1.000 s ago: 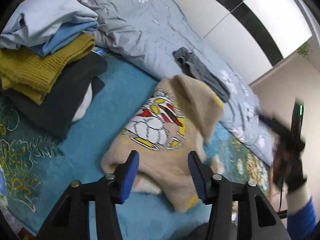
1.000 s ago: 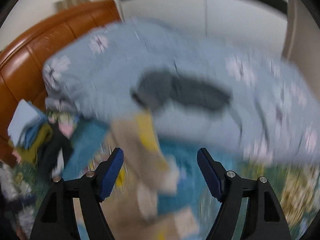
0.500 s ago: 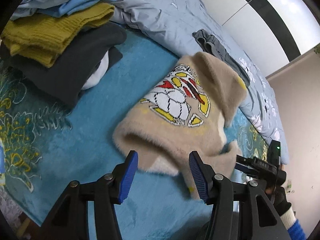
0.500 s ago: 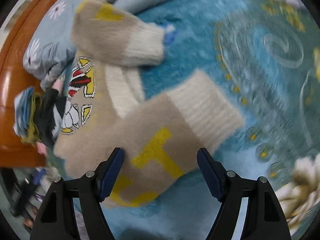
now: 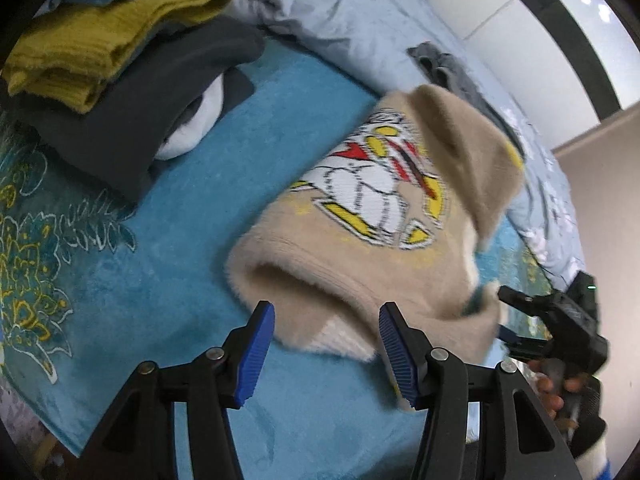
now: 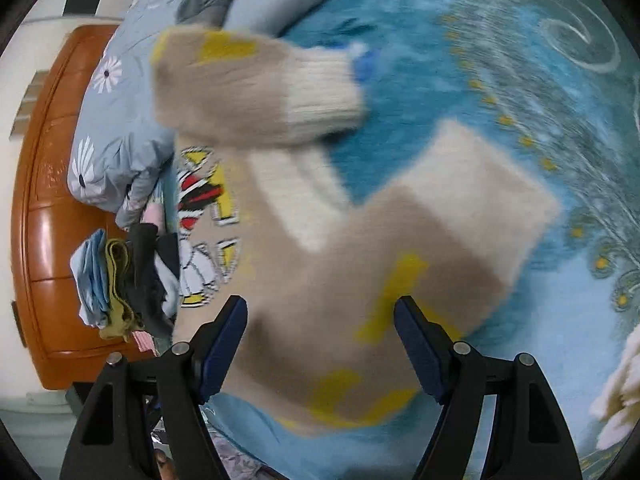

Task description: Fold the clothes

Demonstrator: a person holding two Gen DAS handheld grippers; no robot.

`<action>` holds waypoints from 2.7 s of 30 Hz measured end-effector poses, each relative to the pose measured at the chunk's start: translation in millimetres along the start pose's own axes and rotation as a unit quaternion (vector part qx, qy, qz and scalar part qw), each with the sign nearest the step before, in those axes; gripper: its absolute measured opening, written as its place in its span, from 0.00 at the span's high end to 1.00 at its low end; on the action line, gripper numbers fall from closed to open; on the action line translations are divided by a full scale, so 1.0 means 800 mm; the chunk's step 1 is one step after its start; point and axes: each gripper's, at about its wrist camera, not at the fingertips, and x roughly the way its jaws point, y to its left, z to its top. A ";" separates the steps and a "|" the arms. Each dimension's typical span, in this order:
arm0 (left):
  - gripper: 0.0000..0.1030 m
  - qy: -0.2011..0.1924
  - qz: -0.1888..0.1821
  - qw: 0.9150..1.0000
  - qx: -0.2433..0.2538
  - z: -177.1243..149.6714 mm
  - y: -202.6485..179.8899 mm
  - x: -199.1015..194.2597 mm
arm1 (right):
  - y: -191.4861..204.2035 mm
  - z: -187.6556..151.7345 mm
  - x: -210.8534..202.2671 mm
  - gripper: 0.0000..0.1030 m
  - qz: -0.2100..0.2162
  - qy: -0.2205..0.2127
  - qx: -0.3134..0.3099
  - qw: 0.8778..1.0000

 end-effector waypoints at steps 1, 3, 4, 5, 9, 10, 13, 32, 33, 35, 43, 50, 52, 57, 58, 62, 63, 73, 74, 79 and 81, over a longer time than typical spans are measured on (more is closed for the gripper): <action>0.43 0.001 0.002 1.000 -0.008 0.001 0.002 0.003 | 0.014 0.001 0.004 0.25 -0.015 0.002 -0.012 1.000; 0.43 0.004 -0.001 1.000 -0.020 0.001 0.006 0.004 | 0.032 0.001 0.015 0.30 -0.062 0.011 -0.034 0.997; 0.43 0.004 -0.003 1.000 -0.020 0.000 0.007 0.004 | 0.037 0.000 0.020 0.37 -0.082 0.016 -0.040 0.996; 0.43 0.003 -0.003 1.000 -0.019 -0.002 0.009 0.002 | 0.038 -0.002 0.023 0.56 -0.094 0.020 -0.041 0.994; 0.43 -0.005 0.001 1.000 -0.014 -0.007 0.021 -0.010 | 0.036 -0.002 0.023 0.90 -0.113 0.024 -0.023 0.993; 0.43 -0.006 0.000 1.000 -0.016 -0.007 0.025 -0.012 | 0.036 0.000 0.019 0.91 -0.118 0.018 -0.025 0.993; 0.43 -0.010 -0.004 1.000 -0.019 -0.003 0.032 -0.019 | 0.043 0.013 -0.018 0.98 -0.157 -0.029 -0.062 0.985; 0.43 0.020 -0.050 0.998 -0.044 0.010 0.007 0.030 | -0.019 0.039 -0.108 1.00 -0.147 -0.107 -0.030 0.983; 0.43 0.030 -0.066 0.996 -0.049 0.009 0.004 0.039 | -0.022 0.034 -0.099 1.00 -0.146 -0.100 -0.028 0.984; 0.43 0.051 -0.081 0.994 -0.056 0.007 -0.003 0.057 | -0.026 0.024 -0.085 1.00 -0.148 -0.088 -0.026 0.985; 0.46 0.101 -0.115 0.986 -0.059 -0.003 -0.043 0.111 | -0.045 -0.002 -0.089 0.99 -0.149 -0.076 -0.029 0.985; 0.81 0.093 -0.119 0.987 -0.060 -0.006 -0.054 0.098 | -0.084 -0.011 -0.116 0.98 -0.142 -0.088 0.001 0.986; 0.82 0.094 -0.165 0.980 -0.059 -0.001 -0.070 0.082 | -0.097 -0.015 -0.121 0.98 -0.138 -0.091 0.013 0.986; 0.82 0.083 -0.277 0.957 -0.017 0.032 -0.169 0.038 | -0.129 -0.025 -0.137 0.98 -0.114 -0.104 0.043 0.987; 0.82 0.081 -0.294 0.952 -0.007 0.040 -0.194 0.031 | -0.135 -0.027 -0.141 0.98 -0.108 -0.107 0.047 0.987; 0.82 0.074 -0.343 0.936 0.031 0.077 -0.294 0.010 | -0.161 -0.039 -0.172 0.98 -0.078 -0.133 0.065 0.986; 0.82 0.069 -0.354 0.932 0.046 0.089 -0.329 0.004 | -0.167 -0.042 -0.181 0.98 -0.075 -0.140 0.069 0.985; 0.82 0.069 -0.401 0.906 0.115 0.071 -0.486 -0.004 | -0.226 -0.055 -0.244 0.98 -0.067 -0.189 0.108 0.974; 0.82 0.088 -0.380 0.913 0.120 0.060 -0.492 0.018 | -0.231 -0.057 -0.244 0.98 -0.067 -0.189 0.112 0.973; 0.81 0.175 -0.293 0.935 0.097 0.001 -0.491 0.137 | -0.254 -0.076 -0.239 0.98 -0.075 -0.177 0.123 0.974; 0.81 0.201 -0.262 0.939 0.092 -0.019 -0.479 0.167 | -0.264 -0.083 -0.239 0.98 -0.078 -0.175 0.131 0.973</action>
